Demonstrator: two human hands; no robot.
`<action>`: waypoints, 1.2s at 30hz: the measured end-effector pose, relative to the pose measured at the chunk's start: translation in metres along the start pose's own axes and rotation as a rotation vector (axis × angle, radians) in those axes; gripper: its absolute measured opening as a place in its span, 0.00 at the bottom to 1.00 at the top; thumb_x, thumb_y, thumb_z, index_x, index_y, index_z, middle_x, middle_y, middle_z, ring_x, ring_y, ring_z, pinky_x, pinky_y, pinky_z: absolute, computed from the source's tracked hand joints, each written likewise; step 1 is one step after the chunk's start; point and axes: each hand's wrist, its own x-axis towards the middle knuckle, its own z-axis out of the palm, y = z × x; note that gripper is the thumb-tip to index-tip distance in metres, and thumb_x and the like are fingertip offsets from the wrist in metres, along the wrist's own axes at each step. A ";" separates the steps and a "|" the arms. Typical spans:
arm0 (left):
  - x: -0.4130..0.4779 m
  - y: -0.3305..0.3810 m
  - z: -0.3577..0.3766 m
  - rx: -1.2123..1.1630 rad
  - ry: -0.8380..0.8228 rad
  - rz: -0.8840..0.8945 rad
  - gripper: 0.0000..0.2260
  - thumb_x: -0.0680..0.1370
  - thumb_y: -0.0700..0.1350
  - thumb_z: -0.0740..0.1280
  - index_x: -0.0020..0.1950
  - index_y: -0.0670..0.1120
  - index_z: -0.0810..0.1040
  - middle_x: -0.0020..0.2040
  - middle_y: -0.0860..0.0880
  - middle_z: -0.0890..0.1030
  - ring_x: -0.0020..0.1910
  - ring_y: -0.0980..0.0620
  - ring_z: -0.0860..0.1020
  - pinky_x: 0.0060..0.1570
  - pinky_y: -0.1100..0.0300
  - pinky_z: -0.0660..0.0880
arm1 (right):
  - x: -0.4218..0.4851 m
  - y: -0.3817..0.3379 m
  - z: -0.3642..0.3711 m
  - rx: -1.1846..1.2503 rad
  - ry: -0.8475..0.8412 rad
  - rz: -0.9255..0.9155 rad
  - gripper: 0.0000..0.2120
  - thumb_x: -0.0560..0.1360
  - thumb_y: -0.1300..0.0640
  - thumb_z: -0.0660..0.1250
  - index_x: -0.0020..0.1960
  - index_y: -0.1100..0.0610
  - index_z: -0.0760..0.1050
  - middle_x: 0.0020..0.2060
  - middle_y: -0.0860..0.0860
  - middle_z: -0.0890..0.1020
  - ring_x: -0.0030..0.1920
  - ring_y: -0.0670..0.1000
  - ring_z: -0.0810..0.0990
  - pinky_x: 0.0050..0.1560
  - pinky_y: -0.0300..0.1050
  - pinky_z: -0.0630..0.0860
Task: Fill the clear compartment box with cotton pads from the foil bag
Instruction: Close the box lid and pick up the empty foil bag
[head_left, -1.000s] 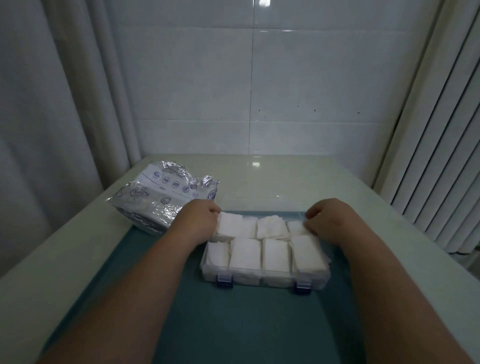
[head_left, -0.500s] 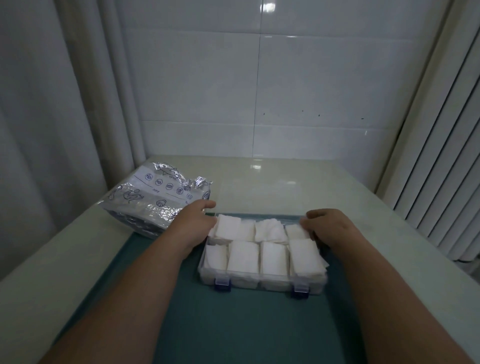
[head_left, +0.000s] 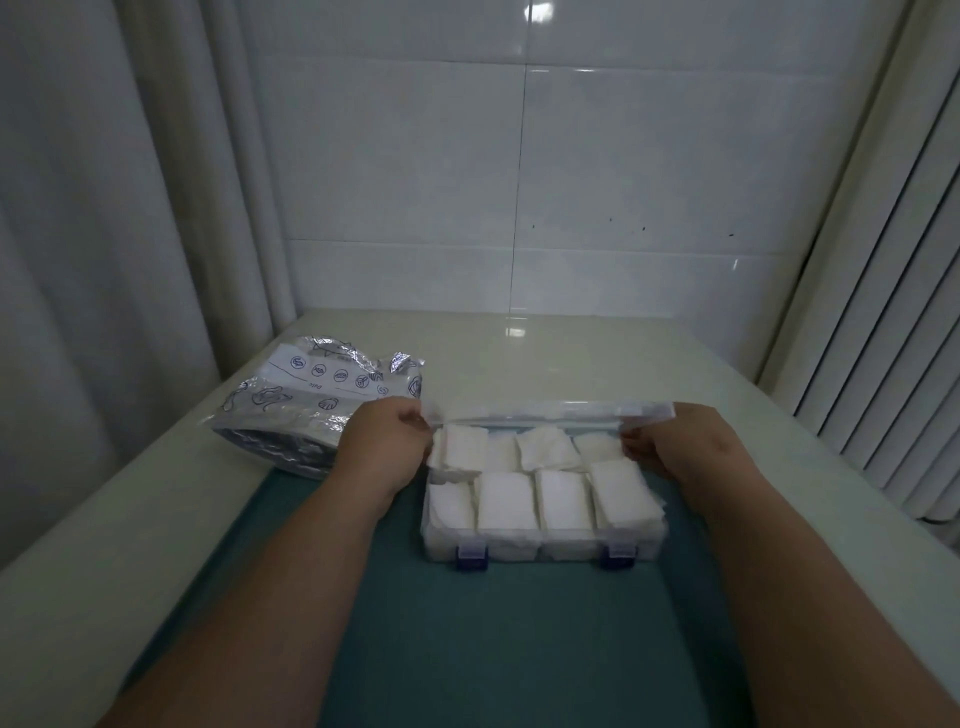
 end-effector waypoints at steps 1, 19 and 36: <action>0.000 0.002 -0.001 -0.086 -0.015 -0.056 0.08 0.71 0.32 0.66 0.39 0.42 0.82 0.36 0.43 0.82 0.34 0.44 0.77 0.32 0.58 0.72 | 0.000 -0.001 0.001 0.086 -0.005 0.035 0.07 0.76 0.68 0.65 0.41 0.66 0.78 0.33 0.60 0.80 0.30 0.52 0.79 0.26 0.36 0.78; -0.002 0.009 -0.009 0.068 -0.248 -0.060 0.23 0.53 0.48 0.72 0.44 0.39 0.81 0.38 0.46 0.79 0.39 0.50 0.77 0.50 0.45 0.77 | -0.014 -0.011 -0.008 -0.202 -0.287 0.062 0.21 0.70 0.65 0.74 0.62 0.61 0.77 0.53 0.56 0.80 0.45 0.53 0.79 0.37 0.43 0.76; -0.011 0.011 -0.020 0.372 -0.390 0.121 0.18 0.73 0.50 0.74 0.62 0.56 0.79 0.56 0.53 0.80 0.52 0.53 0.80 0.56 0.60 0.74 | -0.024 -0.012 -0.007 -0.376 -0.436 -0.002 0.33 0.74 0.60 0.72 0.75 0.57 0.62 0.59 0.52 0.73 0.52 0.54 0.76 0.46 0.45 0.77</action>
